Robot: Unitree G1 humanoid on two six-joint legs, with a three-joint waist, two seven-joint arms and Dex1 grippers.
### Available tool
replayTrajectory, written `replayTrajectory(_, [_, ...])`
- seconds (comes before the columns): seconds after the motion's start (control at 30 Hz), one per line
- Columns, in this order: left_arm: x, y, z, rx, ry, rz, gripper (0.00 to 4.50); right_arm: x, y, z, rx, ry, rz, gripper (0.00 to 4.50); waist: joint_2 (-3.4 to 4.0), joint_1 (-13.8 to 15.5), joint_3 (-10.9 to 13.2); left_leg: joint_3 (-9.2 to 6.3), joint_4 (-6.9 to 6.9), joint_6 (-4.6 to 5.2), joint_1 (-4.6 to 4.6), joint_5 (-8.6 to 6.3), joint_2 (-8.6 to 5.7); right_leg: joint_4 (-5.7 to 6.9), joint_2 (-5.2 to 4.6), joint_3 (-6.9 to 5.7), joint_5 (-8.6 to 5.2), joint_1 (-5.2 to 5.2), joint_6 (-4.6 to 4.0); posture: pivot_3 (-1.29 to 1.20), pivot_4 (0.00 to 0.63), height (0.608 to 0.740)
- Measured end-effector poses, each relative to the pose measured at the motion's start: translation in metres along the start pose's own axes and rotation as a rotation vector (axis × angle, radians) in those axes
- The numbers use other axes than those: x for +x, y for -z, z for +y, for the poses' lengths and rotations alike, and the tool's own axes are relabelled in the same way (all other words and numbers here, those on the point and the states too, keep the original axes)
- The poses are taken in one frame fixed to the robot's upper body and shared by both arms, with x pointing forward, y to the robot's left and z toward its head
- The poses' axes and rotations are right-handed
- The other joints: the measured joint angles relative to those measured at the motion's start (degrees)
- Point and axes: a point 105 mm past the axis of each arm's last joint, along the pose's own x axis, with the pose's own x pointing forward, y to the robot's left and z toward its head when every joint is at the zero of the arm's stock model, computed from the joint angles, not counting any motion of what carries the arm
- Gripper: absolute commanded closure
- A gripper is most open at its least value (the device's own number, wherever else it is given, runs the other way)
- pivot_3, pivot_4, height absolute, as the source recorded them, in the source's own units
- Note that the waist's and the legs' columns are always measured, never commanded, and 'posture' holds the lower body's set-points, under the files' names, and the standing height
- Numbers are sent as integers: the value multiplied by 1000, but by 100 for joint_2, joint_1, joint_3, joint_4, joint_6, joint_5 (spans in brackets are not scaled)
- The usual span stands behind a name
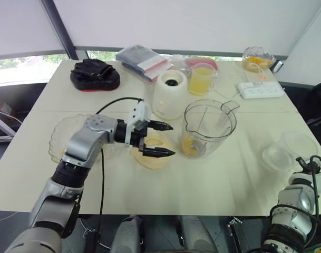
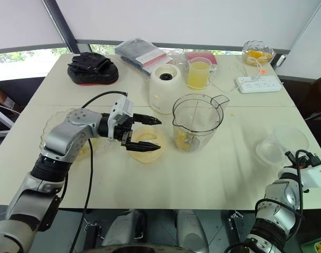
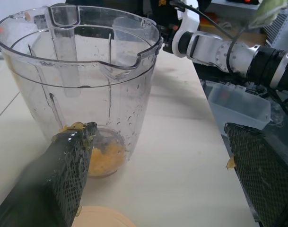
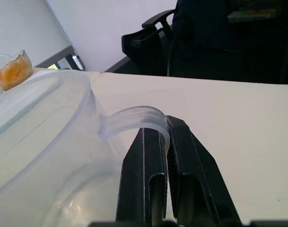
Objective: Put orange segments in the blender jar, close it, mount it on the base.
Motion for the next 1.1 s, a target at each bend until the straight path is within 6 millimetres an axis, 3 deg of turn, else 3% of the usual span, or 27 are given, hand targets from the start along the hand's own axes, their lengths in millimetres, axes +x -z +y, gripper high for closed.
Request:
replayTrajectory(0.3, [3,0,0,2,12,-13,0,-3,0,1,-29,-22,3,4475,0,-3,0,0,0,0,1,0,0,0,2,0,0,0,0,0,150,740])
replayTrajectory(0.4, [3,0,-1,4,16,-15,0,-4,3,0,-41,-32,17,3478,0,-4,0,0,0,0,1,0,0,0,2,0,0,0,-1,0,150,740])
replayTrajectory(0.5, [4,0,-1,3,19,-15,0,-6,7,-1,-70,-25,31,1978,1,-3,0,1,0,0,1,0,0,0,1,2,0,0,-1,0,150,740])
replayTrajectory(0.77, [5,0,-1,3,18,-15,0,-9,8,-2,-98,-29,35,1978,1,-2,0,2,0,0,2,0,0,0,1,5,0,0,0,0,150,740])
replayTrajectory(1.1, [7,0,-1,1,12,-25,0,-28,-3,-10,-126,-34,28,1978,1,7,0,1,0,0,2,0,1,1,1,5,-1,0,-1,0,150,740])
